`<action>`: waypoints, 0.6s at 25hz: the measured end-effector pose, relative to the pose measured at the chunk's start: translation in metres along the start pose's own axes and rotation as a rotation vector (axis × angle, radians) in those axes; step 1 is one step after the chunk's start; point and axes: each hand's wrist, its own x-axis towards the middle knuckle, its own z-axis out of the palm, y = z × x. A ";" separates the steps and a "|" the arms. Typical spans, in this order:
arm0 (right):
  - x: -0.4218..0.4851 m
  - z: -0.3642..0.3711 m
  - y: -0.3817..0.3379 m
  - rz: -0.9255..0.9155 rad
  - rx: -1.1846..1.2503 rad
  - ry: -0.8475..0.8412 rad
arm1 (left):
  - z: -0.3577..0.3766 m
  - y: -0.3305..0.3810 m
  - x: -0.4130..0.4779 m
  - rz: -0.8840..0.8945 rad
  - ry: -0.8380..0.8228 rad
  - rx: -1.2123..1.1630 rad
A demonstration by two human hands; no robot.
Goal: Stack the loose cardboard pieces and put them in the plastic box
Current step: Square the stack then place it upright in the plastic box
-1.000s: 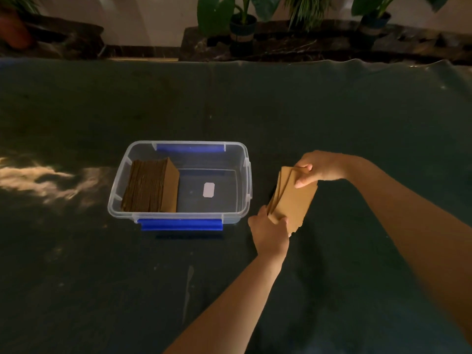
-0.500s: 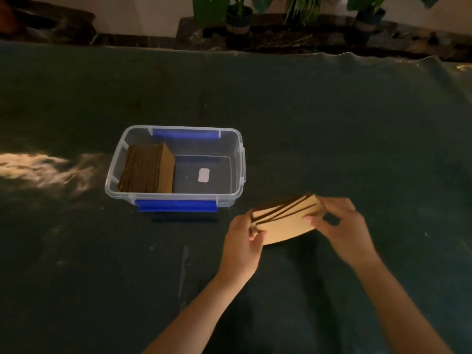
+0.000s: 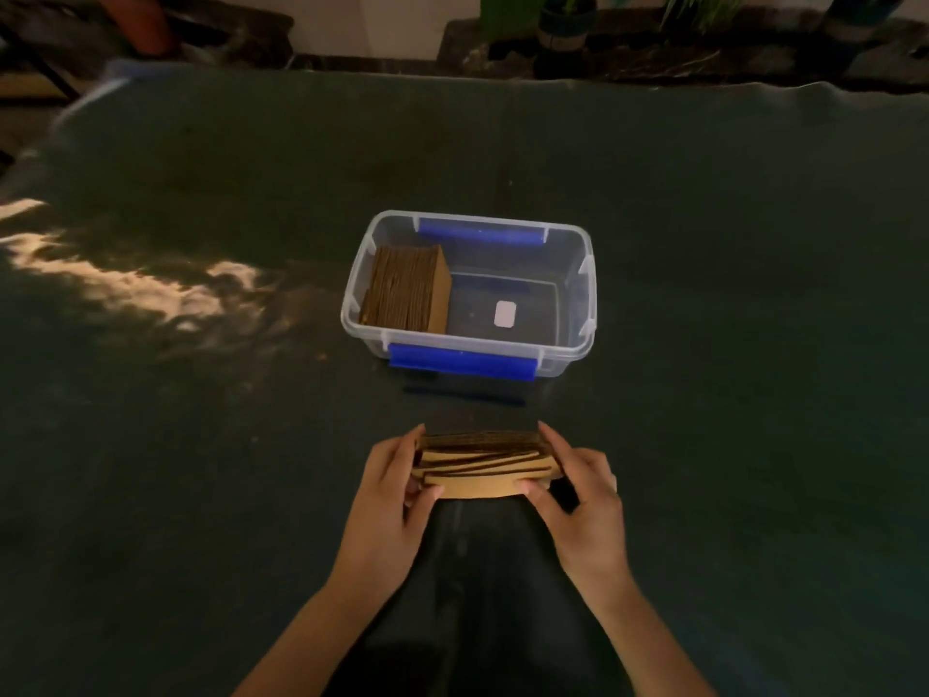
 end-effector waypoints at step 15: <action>-0.011 0.011 0.006 0.079 -0.084 -0.124 | 0.018 -0.012 -0.015 0.022 0.057 -0.051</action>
